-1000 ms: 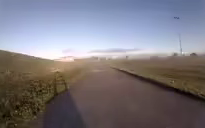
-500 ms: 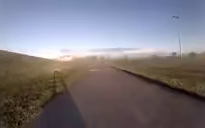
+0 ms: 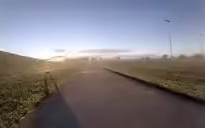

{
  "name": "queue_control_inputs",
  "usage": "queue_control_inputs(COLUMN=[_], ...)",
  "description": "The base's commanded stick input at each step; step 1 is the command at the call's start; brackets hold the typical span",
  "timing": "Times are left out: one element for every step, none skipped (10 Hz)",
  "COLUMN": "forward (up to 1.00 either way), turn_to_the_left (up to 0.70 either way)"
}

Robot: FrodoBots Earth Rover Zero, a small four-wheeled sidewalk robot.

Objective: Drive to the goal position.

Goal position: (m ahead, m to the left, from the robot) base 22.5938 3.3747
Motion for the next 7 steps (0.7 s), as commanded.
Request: queue_control_inputs(forward=[0.7,0.7,0.7,0.7,0.7,0.7,0.7], turn_to_the_left=[0.0,0.0,0.0,0.0,0.0,0.0,0.0])
